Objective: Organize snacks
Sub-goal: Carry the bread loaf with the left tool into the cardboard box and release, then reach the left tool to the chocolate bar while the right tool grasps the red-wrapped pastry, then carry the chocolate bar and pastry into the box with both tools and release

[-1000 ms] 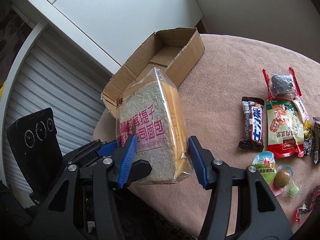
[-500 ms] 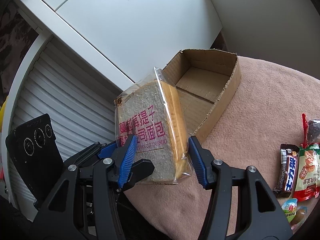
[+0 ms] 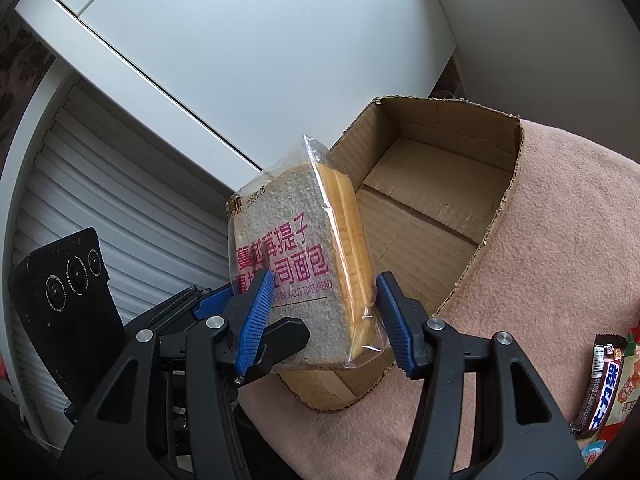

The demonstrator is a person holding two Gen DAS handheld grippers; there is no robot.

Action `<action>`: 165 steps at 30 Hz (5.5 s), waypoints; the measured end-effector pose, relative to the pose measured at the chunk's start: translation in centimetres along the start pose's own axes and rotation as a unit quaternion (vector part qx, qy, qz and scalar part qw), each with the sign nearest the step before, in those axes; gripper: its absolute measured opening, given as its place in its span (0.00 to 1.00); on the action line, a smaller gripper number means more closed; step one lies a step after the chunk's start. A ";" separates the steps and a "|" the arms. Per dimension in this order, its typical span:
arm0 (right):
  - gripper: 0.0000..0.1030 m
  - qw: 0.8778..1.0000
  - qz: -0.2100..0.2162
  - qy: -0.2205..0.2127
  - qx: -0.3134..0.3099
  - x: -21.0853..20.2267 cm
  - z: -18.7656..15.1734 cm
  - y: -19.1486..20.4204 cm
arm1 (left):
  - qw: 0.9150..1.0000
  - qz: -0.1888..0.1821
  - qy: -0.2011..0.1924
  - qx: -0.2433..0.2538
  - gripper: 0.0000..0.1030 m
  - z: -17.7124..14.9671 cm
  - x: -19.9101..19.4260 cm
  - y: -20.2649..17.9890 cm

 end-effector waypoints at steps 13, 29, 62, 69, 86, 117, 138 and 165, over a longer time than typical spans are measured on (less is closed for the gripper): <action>0.73 0.998 -0.053 -0.043 -0.005 -4.8 -0.2 -1.4 | 1.000 0.018 -0.017 0.004 0.59 0.3 -1.0 0.6; 0.83 0.966 -0.202 -0.155 0.037 -23.1 -8.2 -8.4 | 0.997 -0.033 -0.024 0.063 0.59 -1.5 -2.4 -8.2; 0.82 0.915 -0.338 -0.122 0.183 -27.7 -21.0 -24.4 | 0.983 -0.031 0.139 0.117 0.61 -7.2 11.3 -18.7; 0.70 0.913 -0.359 -0.103 0.164 -27.4 -21.2 -24.9 | 0.977 0.000 0.145 0.158 0.62 -8.2 12.2 -18.7; 0.45 0.909 -0.382 -0.092 0.139 -27.3 -21.3 -24.6 | 0.975 0.018 0.137 0.175 0.35 -7.7 12.4 -17.6; 0.41 0.905 -0.375 -0.145 0.139 -28.8 -21.2 -22.7 | 0.986 -0.005 0.110 0.124 0.27 -6.7 11.5 -17.5; 0.41 0.943 -0.290 -0.164 0.002 -21.2 -6.8 -10.7 | 0.998 0.014 0.023 0.053 0.27 -0.5 4.0 -8.7; 0.82 0.968 -0.216 -0.104 -0.071 -5.0 3.9 -2.8 | 0.995 0.096 0.004 -0.010 0.48 1.1 2.2 3.1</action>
Point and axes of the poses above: each gripper's, at about its wrist camera, not at the fingertips, and x roughly the way its jaws point, y to its left, z to its top, the point moved 10 cm from there along x, roughly the way its jaws point, and after that the axes turned 6 degrees about z, right-handed, at the moved point
